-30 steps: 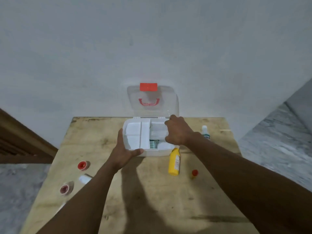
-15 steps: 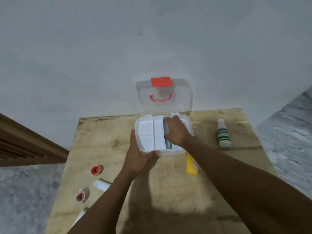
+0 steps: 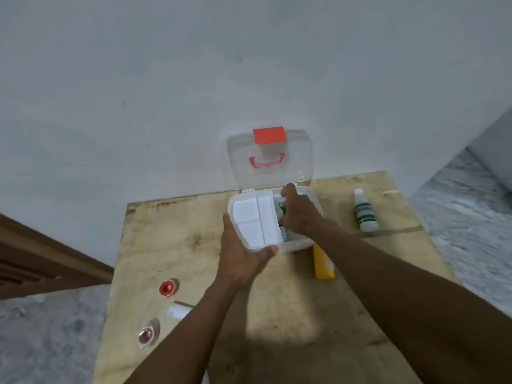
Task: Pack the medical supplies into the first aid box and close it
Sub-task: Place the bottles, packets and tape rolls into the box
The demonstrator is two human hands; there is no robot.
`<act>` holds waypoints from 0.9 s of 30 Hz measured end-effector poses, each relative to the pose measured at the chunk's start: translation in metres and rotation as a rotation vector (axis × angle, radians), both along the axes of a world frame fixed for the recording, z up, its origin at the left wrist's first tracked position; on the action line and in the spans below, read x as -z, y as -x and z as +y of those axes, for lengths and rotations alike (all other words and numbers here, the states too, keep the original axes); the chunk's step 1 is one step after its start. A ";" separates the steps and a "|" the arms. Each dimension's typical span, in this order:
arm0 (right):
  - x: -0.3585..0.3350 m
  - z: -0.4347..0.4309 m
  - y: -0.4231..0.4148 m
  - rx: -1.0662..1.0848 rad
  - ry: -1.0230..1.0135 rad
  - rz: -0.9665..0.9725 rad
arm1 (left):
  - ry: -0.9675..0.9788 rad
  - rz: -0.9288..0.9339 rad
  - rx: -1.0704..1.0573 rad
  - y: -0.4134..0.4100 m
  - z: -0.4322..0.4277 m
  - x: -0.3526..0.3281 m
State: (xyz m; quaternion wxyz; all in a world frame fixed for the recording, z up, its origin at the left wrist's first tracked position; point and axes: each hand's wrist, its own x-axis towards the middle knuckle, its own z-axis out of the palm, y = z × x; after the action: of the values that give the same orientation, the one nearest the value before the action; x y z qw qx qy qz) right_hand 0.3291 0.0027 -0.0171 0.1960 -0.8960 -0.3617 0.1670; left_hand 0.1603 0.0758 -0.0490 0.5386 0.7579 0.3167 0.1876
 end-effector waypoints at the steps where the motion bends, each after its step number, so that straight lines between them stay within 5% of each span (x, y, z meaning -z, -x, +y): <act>1: -0.003 -0.001 -0.003 0.010 -0.014 -0.015 | 0.000 0.044 -0.025 -0.001 0.000 0.000; 8: -0.032 -0.029 -0.033 0.160 -0.138 -0.113 | -0.048 0.251 -0.123 -0.017 -0.003 -0.002; 13: -0.031 -0.070 -0.060 0.295 -0.022 -0.122 | -0.074 0.291 -0.136 -0.021 -0.001 -0.001; 20: 0.003 -0.112 -0.093 0.319 0.279 -0.106 | -0.078 0.076 -0.088 -0.017 -0.008 -0.008; 27: 0.026 -0.119 -0.119 0.368 0.310 -0.115 | -0.057 0.091 -0.103 -0.017 -0.014 -0.011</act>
State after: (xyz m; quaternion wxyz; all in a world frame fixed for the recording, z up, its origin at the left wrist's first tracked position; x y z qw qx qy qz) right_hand 0.4477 -0.1166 -0.0435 0.0622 -0.9742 -0.1732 0.1306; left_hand 0.1770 0.0618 -0.0385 0.4914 0.7634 0.3740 0.1894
